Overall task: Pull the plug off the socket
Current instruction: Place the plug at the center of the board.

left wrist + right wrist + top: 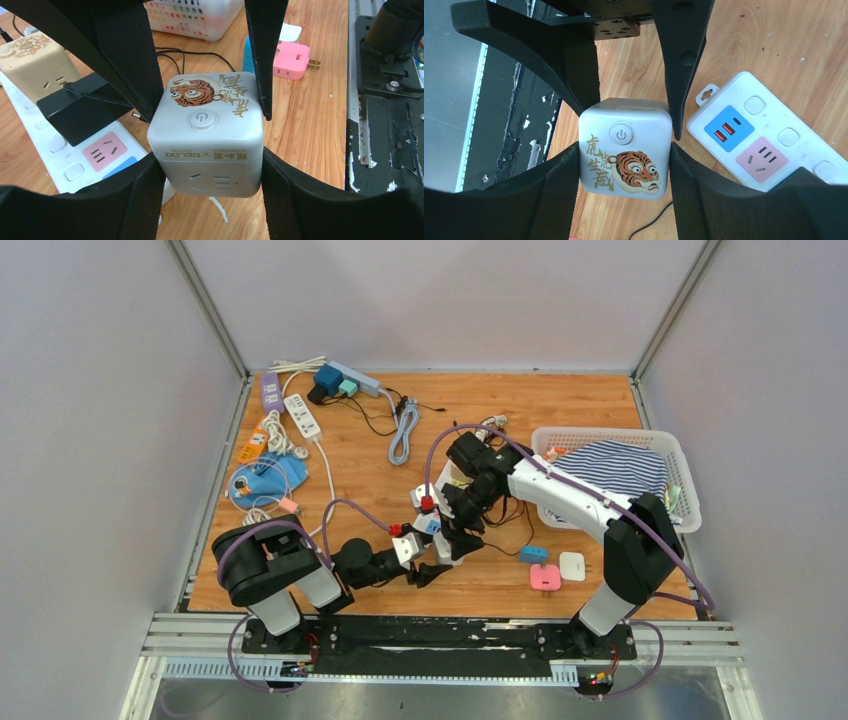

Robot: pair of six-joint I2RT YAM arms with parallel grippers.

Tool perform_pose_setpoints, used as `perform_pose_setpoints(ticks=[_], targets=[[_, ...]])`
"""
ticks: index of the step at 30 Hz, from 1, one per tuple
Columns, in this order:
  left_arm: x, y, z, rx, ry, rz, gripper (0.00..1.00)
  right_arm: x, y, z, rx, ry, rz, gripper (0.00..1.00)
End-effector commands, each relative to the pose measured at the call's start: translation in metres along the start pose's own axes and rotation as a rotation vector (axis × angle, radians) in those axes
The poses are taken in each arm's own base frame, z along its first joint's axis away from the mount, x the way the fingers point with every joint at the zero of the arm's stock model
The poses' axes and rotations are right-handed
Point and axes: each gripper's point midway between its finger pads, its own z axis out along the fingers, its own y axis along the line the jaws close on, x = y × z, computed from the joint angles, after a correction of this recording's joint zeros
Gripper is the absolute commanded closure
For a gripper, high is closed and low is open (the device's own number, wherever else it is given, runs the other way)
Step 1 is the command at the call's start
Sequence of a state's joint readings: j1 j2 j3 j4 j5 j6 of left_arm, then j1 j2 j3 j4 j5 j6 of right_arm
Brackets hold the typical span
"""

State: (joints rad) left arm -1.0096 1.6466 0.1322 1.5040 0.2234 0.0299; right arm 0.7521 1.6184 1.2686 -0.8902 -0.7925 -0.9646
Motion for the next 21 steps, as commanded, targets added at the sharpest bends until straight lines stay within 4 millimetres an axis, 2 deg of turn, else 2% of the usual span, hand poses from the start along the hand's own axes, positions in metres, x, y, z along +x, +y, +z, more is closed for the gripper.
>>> perform_pose_setpoints(ticks=[1, 2, 3, 5, 8, 12, 14, 21], targets=[[-0.009, 0.000, 0.005, 0.016, -0.039, 0.037, 0.89, 0.000, 0.006, 0.004, -0.026, 0.007, 0.021, 1.00], [-0.009, 0.000, 0.004, 0.019, -0.037, 0.038, 0.93, 0.000, 0.006, 0.004, -0.026, 0.008, 0.022, 0.99], [-0.008, -0.001, 0.004, 0.023, -0.035, 0.039, 0.99, 0.000, 0.006, 0.004, -0.023, 0.009, 0.023, 0.93], [-0.007, -0.002, 0.004, 0.031, -0.033, 0.042, 1.00, 0.001, 0.004, 0.004, -0.016, 0.016, 0.026, 0.81], [-0.006, -0.003, 0.005, 0.039, -0.030, 0.044, 1.00, 0.003, 0.001, 0.003, 0.004, 0.028, 0.032, 0.53], [-0.005, -0.003, 0.005, 0.042, -0.027, 0.045, 1.00, 0.005, -0.003, 0.001, 0.031, 0.044, 0.042, 0.28], [-0.004, -0.003, 0.005, 0.043, -0.025, 0.047, 1.00, 0.004, -0.003, -0.001, 0.040, 0.048, 0.041, 0.03], [-0.003, -0.003, 0.005, 0.044, -0.023, 0.050, 1.00, 0.005, -0.004, -0.006, 0.063, 0.057, 0.035, 0.00]])
